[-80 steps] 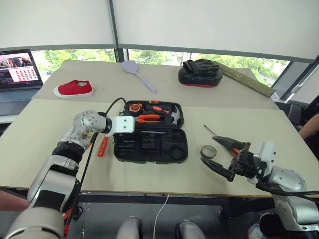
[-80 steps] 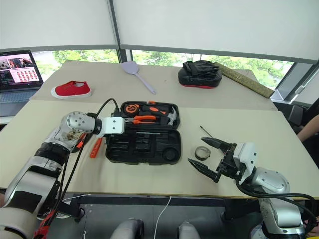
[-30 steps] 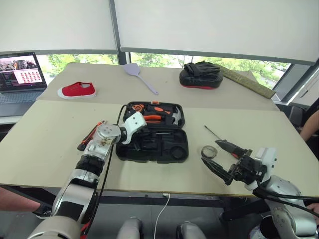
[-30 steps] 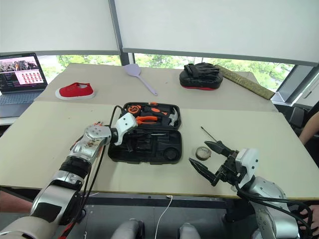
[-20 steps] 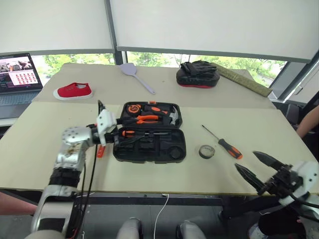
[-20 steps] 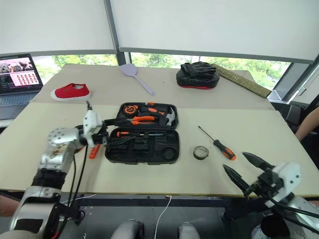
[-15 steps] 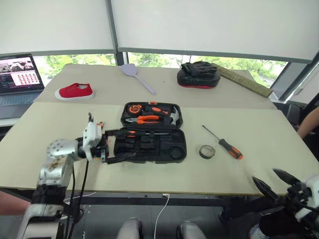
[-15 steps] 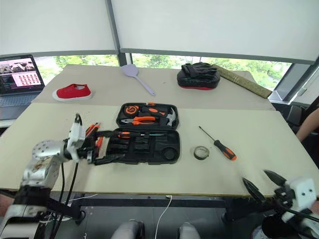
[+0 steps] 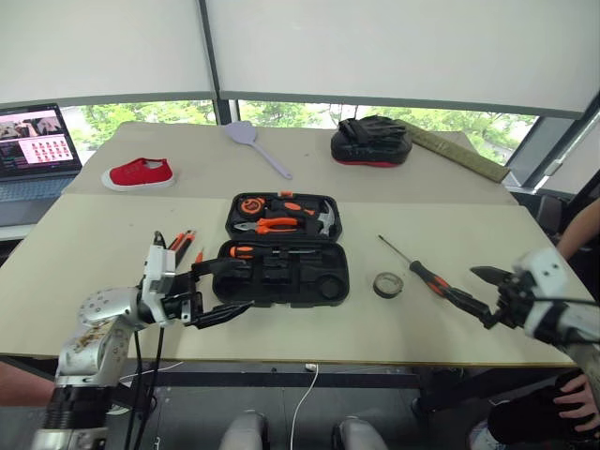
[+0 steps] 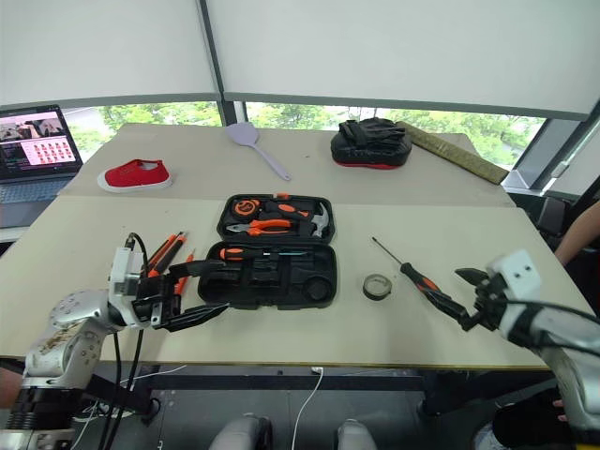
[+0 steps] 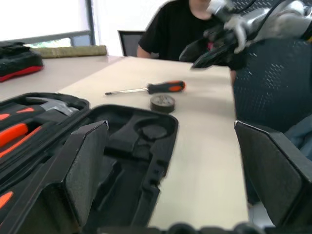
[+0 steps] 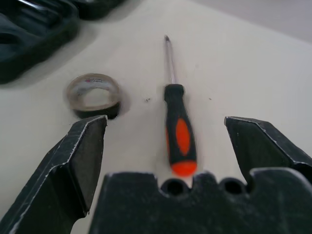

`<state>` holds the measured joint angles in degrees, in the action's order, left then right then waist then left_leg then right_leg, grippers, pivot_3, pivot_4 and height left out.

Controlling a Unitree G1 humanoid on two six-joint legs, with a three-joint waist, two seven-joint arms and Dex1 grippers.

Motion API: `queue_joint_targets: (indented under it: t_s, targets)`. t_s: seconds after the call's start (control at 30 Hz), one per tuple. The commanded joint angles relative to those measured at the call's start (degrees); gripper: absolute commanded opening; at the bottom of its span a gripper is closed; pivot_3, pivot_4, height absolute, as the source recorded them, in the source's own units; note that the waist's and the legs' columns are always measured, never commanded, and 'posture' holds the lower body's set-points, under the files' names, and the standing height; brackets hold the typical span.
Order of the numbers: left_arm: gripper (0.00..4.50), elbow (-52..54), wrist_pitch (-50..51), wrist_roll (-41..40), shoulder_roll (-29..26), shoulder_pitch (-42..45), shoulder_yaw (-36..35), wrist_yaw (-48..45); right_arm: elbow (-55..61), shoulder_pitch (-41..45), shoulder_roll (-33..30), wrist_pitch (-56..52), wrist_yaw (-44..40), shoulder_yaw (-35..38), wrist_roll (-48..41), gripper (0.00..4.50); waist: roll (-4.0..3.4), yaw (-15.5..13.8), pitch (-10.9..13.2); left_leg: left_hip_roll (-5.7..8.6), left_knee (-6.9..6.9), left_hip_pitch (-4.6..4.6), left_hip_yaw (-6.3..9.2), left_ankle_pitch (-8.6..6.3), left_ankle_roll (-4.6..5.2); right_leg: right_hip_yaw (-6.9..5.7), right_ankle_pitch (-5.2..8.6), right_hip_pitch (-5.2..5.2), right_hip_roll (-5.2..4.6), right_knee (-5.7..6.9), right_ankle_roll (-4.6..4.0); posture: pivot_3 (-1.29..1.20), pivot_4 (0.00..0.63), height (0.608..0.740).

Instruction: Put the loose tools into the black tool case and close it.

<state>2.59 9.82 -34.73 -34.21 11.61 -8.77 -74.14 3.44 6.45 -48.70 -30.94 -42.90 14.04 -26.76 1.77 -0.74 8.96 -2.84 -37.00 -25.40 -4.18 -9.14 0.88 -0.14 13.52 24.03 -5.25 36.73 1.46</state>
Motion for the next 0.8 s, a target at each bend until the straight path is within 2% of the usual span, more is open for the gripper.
queue_joint_targets:
  t_s: [0.03,0.1,0.2,0.3,0.47,0.53,0.6,0.67,0.73,0.8]
  targets:
    - [4.44,3.4,0.2,-0.8,0.0,-0.4,-0.7,1.8,-4.8,5.2,-0.5,-3.7,0.4,-3.7,3.0,4.50,0.00,-0.1,0.0,0.02,0.02,-0.08,0.00,-0.03,0.04,0.00,0.00,0.04,-0.01,0.00,0.09,0.00,0.150,0.740]
    - [4.44,3.8,0.0,-0.6,-0.1,-1.1,-0.8,2.2,-8.8,8.5,-0.1,-3.9,1.1,-6.9,6.1,4.50,0.00,0.1,0.0,0.04,0.02,-0.15,0.00,-0.09,0.13,0.01,0.02,0.08,-0.01,-0.03,0.13,0.00,0.150,0.740]
    - [4.50,3.7,-1.0,0.1,0.2,-2.3,-0.6,2.7,-14.5,12.5,1.7,-1.5,2.5,-8.8,9.0,3.81,0.00,0.2,0.0,0.04,0.01,-0.13,-0.06,-0.11,0.16,0.04,0.02,0.08,-0.01,-0.05,0.14,0.00,0.150,0.740]
    - [4.50,3.9,-1.4,0.3,0.2,-2.9,-0.7,3.0,-15.6,13.2,2.6,0.0,1.0,-9.1,9.6,2.65,0.00,0.2,0.0,0.03,0.02,-0.12,-0.08,-0.11,0.16,0.04,0.02,0.10,0.00,-0.02,0.14,0.00,0.150,0.740]
    - [4.50,4.8,-1.3,0.1,-0.1,-3.9,-1.3,3.6,-14.2,11.5,2.6,2.2,-0.1,-6.7,9.6,1.02,0.00,0.1,0.0,0.02,0.00,-0.10,-0.11,-0.10,0.15,0.07,-0.03,0.09,0.00,-0.02,0.19,0.00,0.150,0.740]
    - [4.50,5.2,-1.2,0.0,-0.3,-4.2,-1.7,3.9,-12.7,9.7,1.9,7.2,-0.9,-4.5,9.8,1.03,0.00,0.0,0.0,0.02,0.00,-0.10,-0.11,-0.10,0.15,0.08,-0.03,0.09,0.00,-0.03,0.20,0.00,0.150,0.740]
    - [4.50,6.2,-0.7,-0.5,-0.2,-4.7,-2.9,5.6,-6.4,7.8,0.4,12.8,-8.5,-1.3,5.7,1.03,-0.02,0.1,0.0,0.02,0.00,-0.12,-0.13,-0.11,0.15,0.09,-0.03,0.10,-0.01,-0.04,0.20,0.00,0.150,0.740]
    - [4.50,6.4,-0.6,-0.5,0.0,-5.0,-4.2,7.5,-0.8,8.5,0.1,14.3,-13.5,-1.5,2.6,1.03,-0.13,0.3,0.1,0.02,0.02,-0.14,-0.19,-0.11,0.15,0.18,-0.03,0.17,-0.01,-0.04,0.22,0.00,0.150,0.740]
    - [4.50,5.6,-1.4,0.7,0.0,-5.3,-5.0,8.9,2.2,12.8,1.3,13.6,-14.5,-5.8,3.0,1.03,-0.11,1.3,0.1,-0.06,0.03,0.00,-0.22,-0.11,0.16,0.27,-0.04,0.12,0.09,-0.01,0.23,0.00,0.150,0.740]
    - [4.50,4.3,-3.3,2.5,0.2,-5.3,-5.4,10.2,1.9,19.2,2.7,13.5,-14.2,-12.6,8.3,1.03,-0.09,1.8,0.1,-0.12,0.03,0.15,-0.21,-0.11,0.15,0.32,0.00,0.12,0.19,-0.01,0.42,0.00,0.150,0.740]
